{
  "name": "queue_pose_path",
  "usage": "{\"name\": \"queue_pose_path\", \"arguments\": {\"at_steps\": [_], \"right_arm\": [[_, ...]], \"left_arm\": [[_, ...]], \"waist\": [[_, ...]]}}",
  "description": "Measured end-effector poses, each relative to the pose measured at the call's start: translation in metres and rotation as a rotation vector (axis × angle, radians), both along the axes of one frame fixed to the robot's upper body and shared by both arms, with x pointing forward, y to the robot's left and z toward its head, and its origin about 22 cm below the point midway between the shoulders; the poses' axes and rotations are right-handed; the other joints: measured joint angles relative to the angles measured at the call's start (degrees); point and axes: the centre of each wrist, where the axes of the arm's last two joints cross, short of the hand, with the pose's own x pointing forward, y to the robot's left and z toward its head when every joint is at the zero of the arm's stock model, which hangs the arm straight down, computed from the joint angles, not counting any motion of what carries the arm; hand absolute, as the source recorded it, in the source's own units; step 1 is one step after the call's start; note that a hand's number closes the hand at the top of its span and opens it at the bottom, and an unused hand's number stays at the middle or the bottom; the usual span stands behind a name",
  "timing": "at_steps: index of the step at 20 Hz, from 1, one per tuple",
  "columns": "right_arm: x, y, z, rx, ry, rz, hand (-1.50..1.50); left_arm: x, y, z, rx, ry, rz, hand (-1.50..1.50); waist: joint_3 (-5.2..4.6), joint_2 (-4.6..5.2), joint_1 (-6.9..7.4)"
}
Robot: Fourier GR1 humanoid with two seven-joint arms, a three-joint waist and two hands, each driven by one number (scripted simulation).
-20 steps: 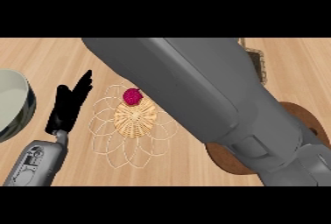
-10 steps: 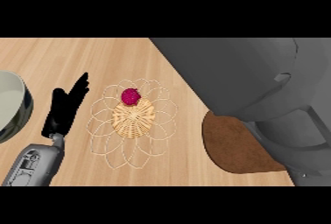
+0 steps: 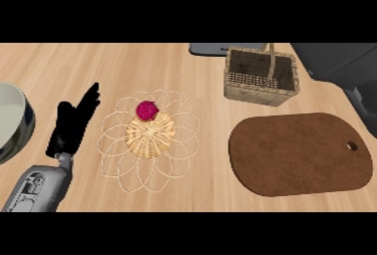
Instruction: Pick the squash from the cutting board and place it in the basket
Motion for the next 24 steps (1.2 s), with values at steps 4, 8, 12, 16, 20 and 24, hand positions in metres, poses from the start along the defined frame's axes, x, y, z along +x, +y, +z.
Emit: {"name": "queue_pose_path", "arguments": {"at_steps": [4,8,12,16,20,24], "right_arm": [[0.017,-0.034,-0.009,-0.051,0.044,-0.056,1.50],[0.026,-0.060,-0.017,-0.061,0.059,-0.053,1.50],[0.037,-0.093,-0.033,-0.053,0.071,-0.006,1.50],[0.042,-0.108,-0.046,-0.033,0.085,0.032,1.50],[0.049,-0.127,-0.065,-0.044,0.117,0.044,1.50],[0.054,-0.139,-0.083,0.010,0.143,0.053,1.50]], "left_arm": [[-0.006,-0.001,-0.005,-0.003,0.005,0.003,0.00],[-0.003,0.004,-0.006,-0.007,0.005,0.012,0.00],[-0.007,0.005,-0.006,-0.005,0.007,0.016,0.00],[-0.002,0.004,-0.005,-0.003,0.003,0.016,0.00],[-0.001,0.002,0.000,-0.003,0.006,0.016,0.00],[-0.002,0.006,-0.004,0.000,0.007,0.015,0.00]], "waist": [[0.04,-0.09,-0.17],[0.08,-0.21,-0.68],[0.13,-0.31,-0.79],[0.13,-0.32,-0.96],[0.12,-0.32,-0.87],[0.12,-0.27,-0.83]]}}
